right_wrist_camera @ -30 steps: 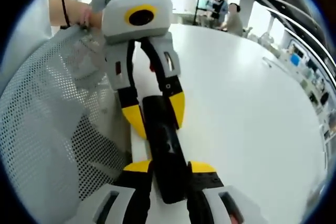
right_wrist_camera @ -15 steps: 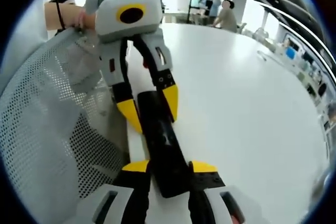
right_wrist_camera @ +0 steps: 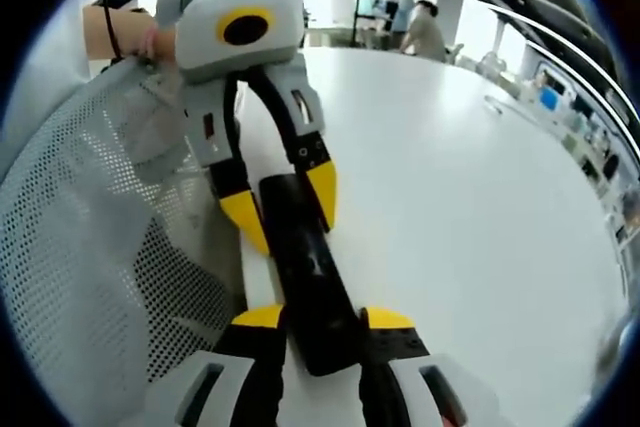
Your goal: Press the specified remote control buttons in sequence, fully releasing each button before pressing the next.
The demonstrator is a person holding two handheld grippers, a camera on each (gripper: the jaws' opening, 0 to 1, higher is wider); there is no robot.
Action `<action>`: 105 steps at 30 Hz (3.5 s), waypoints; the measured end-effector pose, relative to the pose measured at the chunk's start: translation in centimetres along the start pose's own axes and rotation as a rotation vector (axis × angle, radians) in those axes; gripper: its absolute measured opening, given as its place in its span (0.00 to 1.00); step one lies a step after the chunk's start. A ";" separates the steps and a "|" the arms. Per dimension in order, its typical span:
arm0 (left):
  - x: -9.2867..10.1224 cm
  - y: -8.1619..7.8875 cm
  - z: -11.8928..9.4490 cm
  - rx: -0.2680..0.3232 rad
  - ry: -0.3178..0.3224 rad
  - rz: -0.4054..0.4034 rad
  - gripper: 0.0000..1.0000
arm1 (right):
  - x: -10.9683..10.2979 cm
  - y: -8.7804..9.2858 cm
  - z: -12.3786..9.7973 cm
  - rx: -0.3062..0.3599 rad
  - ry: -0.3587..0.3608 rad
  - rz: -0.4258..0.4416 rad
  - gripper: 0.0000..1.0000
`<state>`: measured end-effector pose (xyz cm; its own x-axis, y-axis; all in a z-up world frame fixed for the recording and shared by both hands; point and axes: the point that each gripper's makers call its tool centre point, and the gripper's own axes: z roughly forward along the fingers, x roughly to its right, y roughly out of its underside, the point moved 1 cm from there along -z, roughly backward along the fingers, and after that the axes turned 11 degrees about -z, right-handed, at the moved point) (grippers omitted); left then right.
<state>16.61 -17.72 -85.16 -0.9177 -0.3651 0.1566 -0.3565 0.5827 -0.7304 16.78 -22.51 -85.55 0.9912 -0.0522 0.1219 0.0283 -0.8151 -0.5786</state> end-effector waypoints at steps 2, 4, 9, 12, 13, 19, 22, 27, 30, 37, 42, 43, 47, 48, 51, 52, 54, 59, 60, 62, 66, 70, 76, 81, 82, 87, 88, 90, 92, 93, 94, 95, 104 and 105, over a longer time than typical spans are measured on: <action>0.1 0.0 0.0 0.004 0.011 -0.022 0.33 | 0.0 0.0 0.0 0.001 0.001 0.001 0.25; 0.1 -0.2 0.0 0.005 0.015 -0.072 0.37 | 0.2 -0.1 0.1 0.004 0.005 0.003 0.25; -0.5 -1.5 -0.7 0.068 0.007 -0.102 0.43 | 0.3 -0.2 0.2 0.008 0.010 0.012 0.25; -2.0 -2.5 -1.6 0.095 -0.046 -0.117 0.48 | 0.3 -0.2 0.3 0.009 0.010 0.011 0.25; -2.6 -2.9 -2.1 0.115 -0.077 -0.120 0.48 | 0.3 -0.2 0.3 0.010 0.010 0.012 0.25; -4.6 -6.6 -5.8 0.293 -0.190 -0.171 0.52 | 0.4 -0.3 0.3 0.017 0.011 0.010 0.25; -4.7 -7.3 -7.1 0.337 -0.207 -0.183 0.56 | 0.4 -0.3 0.3 0.020 0.012 0.008 0.24; -4.8 -7.3 -8.3 0.338 -0.243 -0.183 0.61 | 0.4 -0.4 0.3 0.022 0.012 0.009 0.24; -4.7 -7.7 -9.0 0.379 -0.257 -0.203 0.67 | 0.4 -0.4 0.3 0.022 0.012 0.009 0.24; -3.9 -8.2 -11.1 0.461 -0.309 -0.164 0.83 | 0.3 -0.4 0.3 0.022 0.013 0.010 0.24; -4.2 -7.3 -12.3 0.451 -0.392 -0.153 0.91 | 0.3 -0.4 0.3 0.023 0.013 0.011 0.24; -4.2 -7.1 -12.5 0.450 -0.402 -0.154 0.92 | 0.3 -0.4 0.3 0.023 0.013 0.011 0.24; -4.3 -7.5 -13.9 0.550 -0.429 -0.207 0.95 | 0.3 -0.4 0.3 0.025 0.014 0.012 0.24; -4.2 -7.7 -14.3 0.587 -0.427 -0.222 0.96 | 0.3 -0.4 0.3 0.025 0.014 0.013 0.24; -4.5 -8.0 -16.0 0.707 -0.438 -0.283 0.99 | 0.3 -0.4 0.3 0.026 0.016 0.013 0.24; -4.6 -7.9 -16.4 0.723 -0.447 -0.288 1.00 | 0.3 -0.4 0.4 0.027 0.016 0.014 0.24; -4.8 -7.5 -17.2 0.744 -0.477 -0.284 1.00 | 0.4 -0.4 0.3 0.028 0.016 0.013 0.24; -5.2 -5.6 -17.8 0.786 -0.510 -0.344 1.00 | 0.4 -0.5 0.4 0.033 0.017 0.013 0.24; -5.2 -5.2 -17.7 0.790 -0.511 -0.358 1.00 | 0.4 -0.5 0.4 0.034 0.018 0.015 0.24; -5.1 -4.9 -17.8 0.794 -0.494 -0.427 1.00 | 0.4 -0.5 0.4 0.034 0.019 0.017 0.24; -5.2 -5.9 -18.9 0.900 -0.465 -0.445 1.00 | 0.5 -0.5 0.4 0.037 0.020 0.017 0.24; -5.8 -5.4 -19.6 0.915 -0.501 -0.472 1.00 | 0.5 -0.5 0.4 0.043 0.021 0.020 0.25; -5.7 -4.8 -18.5 0.827 -0.519 -0.458 1.00 | 0.5 -0.5 0.3 0.058 0.021 0.011 0.25; -5.4 -5.0 -18.8 0.840 -0.514 -0.443 1.00 | 0.5 -0.5 0.4 0.055 0.018 0.006 0.25; -5.5 -4.9 -18.8 0.842 -0.510 -0.464 1.00 | 0.5 -0.5 0.4 0.056 0.017 0.007 0.25; -5.6 -4.6 -18.8 0.833 -0.520 -0.467 1.00 | 0.5 -0.5 0.4 0.046 0.004 -0.010 0.24; -5.6 -4.5 -18.7 0.826 -0.521 -0.468 1.00 | 0.5 -0.6 0.4 0.043 0.000 -0.014 0.24; -5.7 -4.4 -18.6 0.822 -0.520 -0.478 1.00 | 0.6 -0.6 0.4 0.037 -0.004 -0.020 0.24; -5.8 -4.3 -18.7 0.827 -0.517 -0.490 1.00 | 0.6 -0.5 0.4 0.033 -0.011 -0.028 0.24; -5.8 -4.3 -18.8 0.829 -0.517 -0.496 1.00 | 0.6 -0.5 0.4 0.031 -0.015 -0.032 0.23; -5.8 -4.3 -18.8 0.830 -0.518 -0.497 1.00 | 0.6 -0.5 0.4 0.031 -0.017 -0.035 0.23; -5.8 -4.3 -18.8 0.829 -0.521 -0.497 1.00 | 0.6 -0.5 0.4 0.031 -0.019 -0.038 0.23; -6.1 -4.2 -18.3 0.813 -0.524 -0.505 1.00 | 1.0 -0.2 0.5 0.031 -0.023 -0.042 0.23; -6.1 -4.2 -18.3 0.813 -0.523 -0.505 1.00 | 1.0 -0.2 0.5 0.032 -0.023 -0.043 0.23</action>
<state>20.48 -4.68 -70.88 -0.4409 -0.8034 0.4003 -0.2723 -0.3052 -0.9125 17.85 -22.16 -85.69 0.9917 -0.0044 0.1288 0.0742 -0.7975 -0.5987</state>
